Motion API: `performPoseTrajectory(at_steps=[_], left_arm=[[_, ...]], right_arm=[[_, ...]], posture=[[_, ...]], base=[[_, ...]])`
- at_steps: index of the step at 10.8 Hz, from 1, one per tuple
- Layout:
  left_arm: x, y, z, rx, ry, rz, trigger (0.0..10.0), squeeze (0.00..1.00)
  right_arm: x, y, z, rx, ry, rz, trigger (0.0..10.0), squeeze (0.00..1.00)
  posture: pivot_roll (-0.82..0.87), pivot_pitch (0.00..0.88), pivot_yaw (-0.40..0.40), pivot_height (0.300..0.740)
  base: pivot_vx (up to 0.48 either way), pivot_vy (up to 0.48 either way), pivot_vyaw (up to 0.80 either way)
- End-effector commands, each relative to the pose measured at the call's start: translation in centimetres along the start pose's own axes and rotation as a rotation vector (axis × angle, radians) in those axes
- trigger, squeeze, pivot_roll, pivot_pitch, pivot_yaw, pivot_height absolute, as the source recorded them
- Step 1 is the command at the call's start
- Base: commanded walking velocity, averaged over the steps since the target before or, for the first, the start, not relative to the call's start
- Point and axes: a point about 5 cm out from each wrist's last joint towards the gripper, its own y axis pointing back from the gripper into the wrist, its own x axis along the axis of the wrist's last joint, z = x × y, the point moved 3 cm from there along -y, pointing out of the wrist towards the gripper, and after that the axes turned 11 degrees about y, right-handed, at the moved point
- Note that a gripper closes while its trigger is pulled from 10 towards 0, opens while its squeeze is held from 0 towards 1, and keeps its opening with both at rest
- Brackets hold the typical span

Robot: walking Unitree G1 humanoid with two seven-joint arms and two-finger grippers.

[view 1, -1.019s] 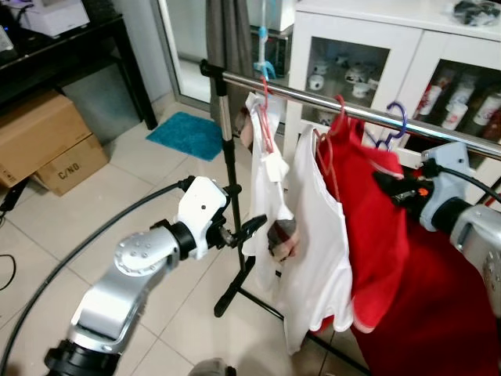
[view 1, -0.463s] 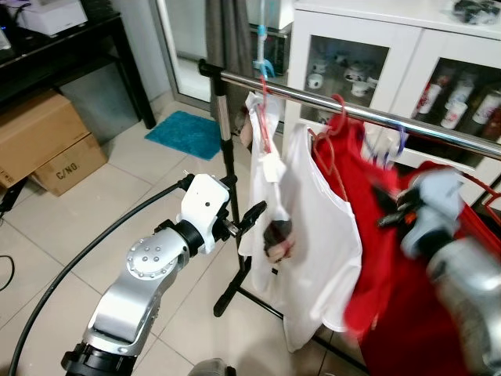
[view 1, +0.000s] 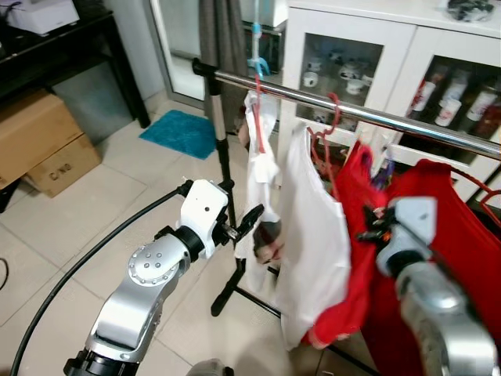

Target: Hang hanger

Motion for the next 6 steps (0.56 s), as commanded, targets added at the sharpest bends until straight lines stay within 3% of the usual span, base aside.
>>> performPoseTrajectory(at_steps=[1, 4, 6], left_arm=[[-0.33, 0.22, -0.36, 0.024, 0.005, -0.005, 10.0, 0.0], [-0.32, 0.16, -0.33, 0.023, 0.01, -0.001, 10.0, 0.0], [-0.26, 0.14, -0.34, 0.024, 0.013, 0.002, 10.0, 0.0]], right_arm=[[0.99, -0.02, 0.03, -0.021, 0.006, 0.053, 0.0, 0.0], [1.03, -0.27, 0.06, -0.041, 0.009, 0.06, 0.0, 0.0], [1.24, -0.32, 0.19, -0.043, 0.01, 0.067, 0.0, 0.0]], posture=[[0.09, 0.039, 0.04, 0.74], [0.09, 0.038, 0.038, 0.74], [0.09, 0.038, 0.038, 0.74]], base=[[0.0, 0.0, 0.0], [0.0, 0.0, 0.0], [-0.279, 0.0, 0.0]])
